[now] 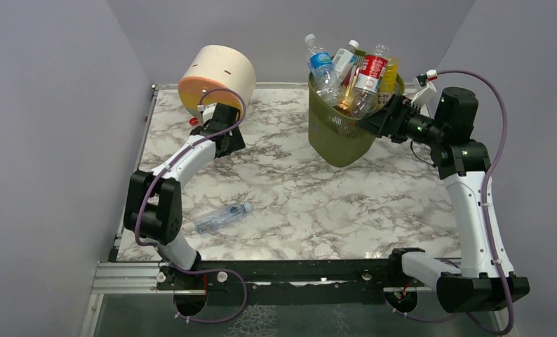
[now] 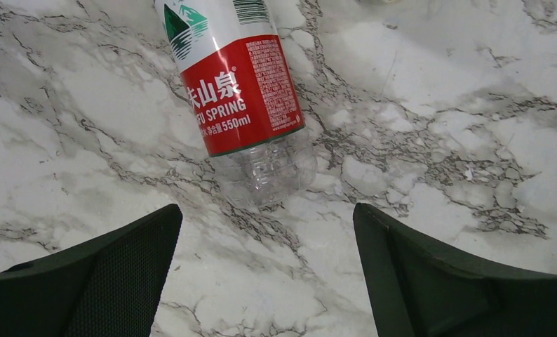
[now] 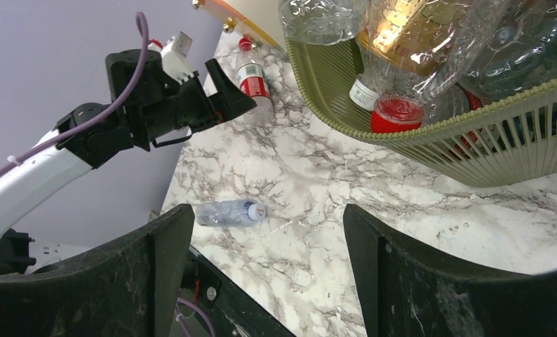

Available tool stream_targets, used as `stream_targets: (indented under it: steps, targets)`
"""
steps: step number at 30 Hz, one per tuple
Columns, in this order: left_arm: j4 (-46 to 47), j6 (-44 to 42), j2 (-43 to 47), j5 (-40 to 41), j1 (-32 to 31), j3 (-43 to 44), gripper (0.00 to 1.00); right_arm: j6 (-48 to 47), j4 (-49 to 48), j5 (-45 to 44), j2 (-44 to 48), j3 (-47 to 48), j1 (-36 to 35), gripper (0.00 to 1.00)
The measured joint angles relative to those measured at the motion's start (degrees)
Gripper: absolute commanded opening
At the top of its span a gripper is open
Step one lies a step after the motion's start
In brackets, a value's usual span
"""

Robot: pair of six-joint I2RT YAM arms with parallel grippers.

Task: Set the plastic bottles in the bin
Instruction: Pick up the plastic bottle at the center of the board.

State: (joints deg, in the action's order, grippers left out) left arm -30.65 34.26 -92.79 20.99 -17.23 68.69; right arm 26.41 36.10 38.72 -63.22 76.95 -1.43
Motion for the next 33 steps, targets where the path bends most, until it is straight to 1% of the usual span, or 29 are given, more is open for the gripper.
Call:
stream_targets:
  steps: [10,16,18,22,23,25,30,33]
  targets:
    - [3.17,1.40,-5.62,4.00,0.04,-0.02,0.99,-1.01,-0.42,0.02,-0.68,-0.57,-0.92,0.81]
    - [4.44,2.49,-9.77,4.59,0.24,0.00,0.97,-1.07,-0.50,0.02,-1.25,-1.20,-1.38,0.81]
    - [4.44,3.15,-10.69,5.14,0.28,-0.07,0.92,-1.11,-0.50,0.00,-1.46,-1.38,-1.51,0.81]
    - [4.85,4.17,-10.78,5.49,0.35,-0.37,0.64,-1.22,-0.92,0.02,-1.68,-1.99,-1.57,0.81]
    - [5.03,4.35,-10.78,5.49,0.35,-0.46,0.61,-1.22,-1.07,0.02,-1.68,-2.27,-1.60,0.81]
    - [5.25,4.44,-10.78,5.55,0.35,-0.57,0.59,-1.22,-1.55,0.02,-1.75,-3.02,-1.62,0.81]
    - [5.73,4.39,-10.19,5.29,0.42,-1.11,0.59,-1.27,-1.79,0.00,-1.81,-4.37,-1.64,0.81]
    - [5.01,4.92,-7.39,2.73,0.42,-2.99,0.57,-1.64,-1.77,-0.02,-1.81,-4.74,-1.68,0.81]
